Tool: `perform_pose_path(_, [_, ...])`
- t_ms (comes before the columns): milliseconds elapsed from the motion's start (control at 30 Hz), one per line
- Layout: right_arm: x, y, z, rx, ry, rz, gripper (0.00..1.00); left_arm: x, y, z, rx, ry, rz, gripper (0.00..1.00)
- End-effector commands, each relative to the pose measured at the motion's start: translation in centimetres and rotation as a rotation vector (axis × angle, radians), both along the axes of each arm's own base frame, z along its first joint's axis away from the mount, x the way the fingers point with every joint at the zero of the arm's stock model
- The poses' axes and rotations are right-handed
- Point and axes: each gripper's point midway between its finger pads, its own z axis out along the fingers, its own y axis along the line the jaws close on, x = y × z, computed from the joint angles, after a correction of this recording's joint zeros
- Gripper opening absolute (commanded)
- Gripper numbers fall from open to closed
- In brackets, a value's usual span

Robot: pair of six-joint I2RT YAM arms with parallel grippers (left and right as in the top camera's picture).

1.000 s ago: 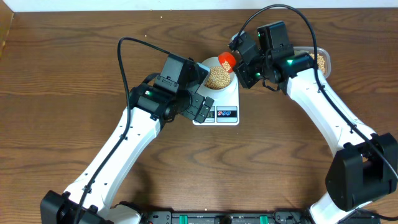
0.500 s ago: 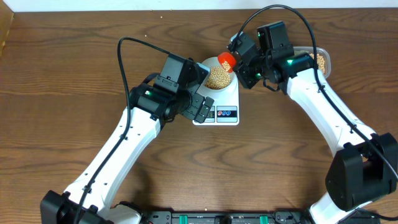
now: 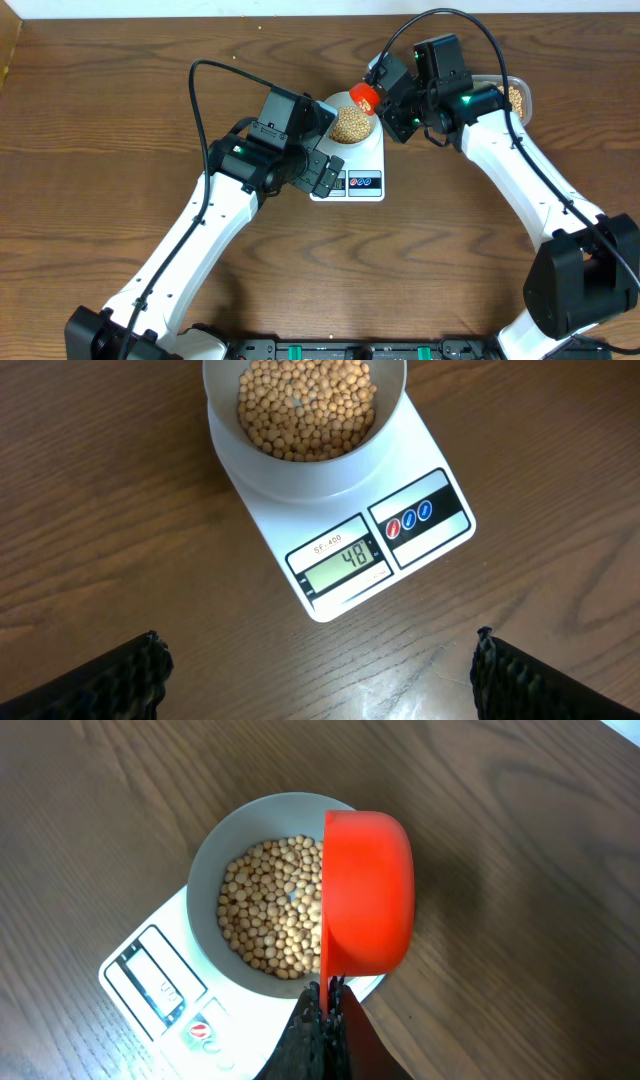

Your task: Scoop item into bowl and weigh 50g on scale

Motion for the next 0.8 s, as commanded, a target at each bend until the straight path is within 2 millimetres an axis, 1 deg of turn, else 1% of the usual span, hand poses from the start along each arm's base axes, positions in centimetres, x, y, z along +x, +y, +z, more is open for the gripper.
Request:
perform_pose_path(0, [-0.4,1.0,1.7,0.105,0.050,-0.058,0.01,0.0,0.1,-0.2,0.005,0.006,-0.002,0.98])
perform_pose_path(100, [-0.8,1.3,1.7,0.152,0.109,-0.101,0.01,0.0,0.1,-0.2,0.005,0.006,-0.002,0.98])
perform_pose_path(200, [-0.8,1.3,1.7,0.172,0.131,-0.133,0.01,0.0,0.1,-0.2,0.005,0.006,-0.002,0.98])
perform_pose_path(367, [-1.2,1.7,2.3,0.249,0.178,-0.114,0.01,0.0,0.1,-0.2,0.005,0.006,-0.002,0.98])
perform_pose_path(567, [-1.3,1.2,3.1,0.330,0.221,-0.098,0.01,0.0,0.1,-0.2,0.005,0.006,-0.002,0.98])
perform_pose_path(767, [-1.1,0.6,3.4,0.359,0.231,-0.098,0.01,0.0,0.1,-0.2,0.005,0.006,-0.002,0.98])
